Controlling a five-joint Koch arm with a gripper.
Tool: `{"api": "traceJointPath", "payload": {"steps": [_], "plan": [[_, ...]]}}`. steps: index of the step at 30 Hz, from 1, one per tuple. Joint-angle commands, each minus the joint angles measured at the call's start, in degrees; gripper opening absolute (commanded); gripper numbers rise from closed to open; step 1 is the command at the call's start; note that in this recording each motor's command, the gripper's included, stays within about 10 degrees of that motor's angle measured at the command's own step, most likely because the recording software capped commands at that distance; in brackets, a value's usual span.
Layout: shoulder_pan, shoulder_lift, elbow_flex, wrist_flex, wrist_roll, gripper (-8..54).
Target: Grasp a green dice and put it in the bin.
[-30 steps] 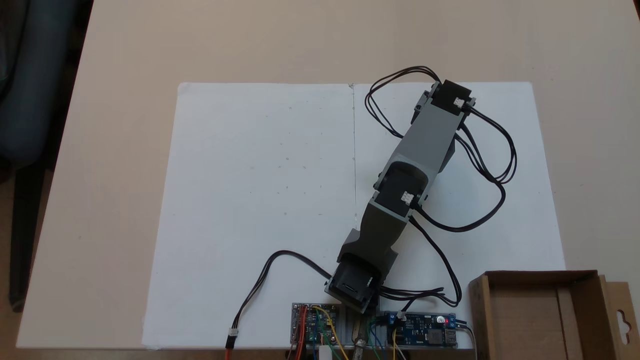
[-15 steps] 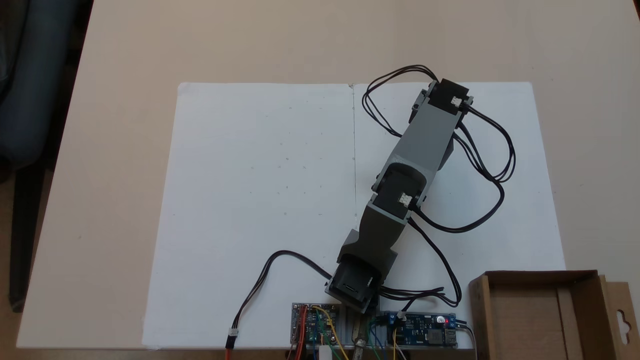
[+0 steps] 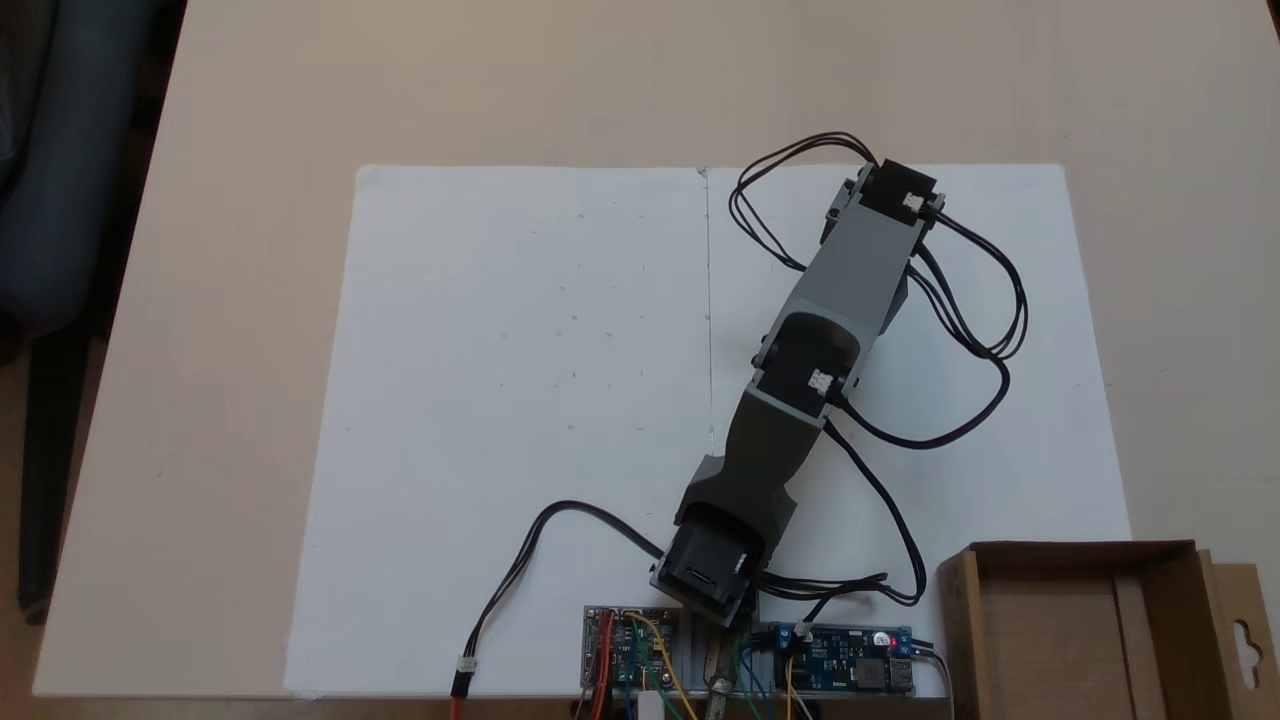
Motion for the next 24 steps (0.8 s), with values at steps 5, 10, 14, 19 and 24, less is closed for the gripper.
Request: {"api": "traceJointPath", "payload": {"steps": [5,10,14,19,24], "plan": [[0.8,-1.1,0.2,-0.9,-5.3,49.9],[0.7,-1.8,0.4,-1.0,-5.1,45.5],[0.6,-2.4,0.4,-1.9,-5.0,45.2],[0.7,-2.4,0.5,-5.4,-5.0,45.4],[0.7,-2.4,0.9,-6.7,-4.7,43.7]]}}
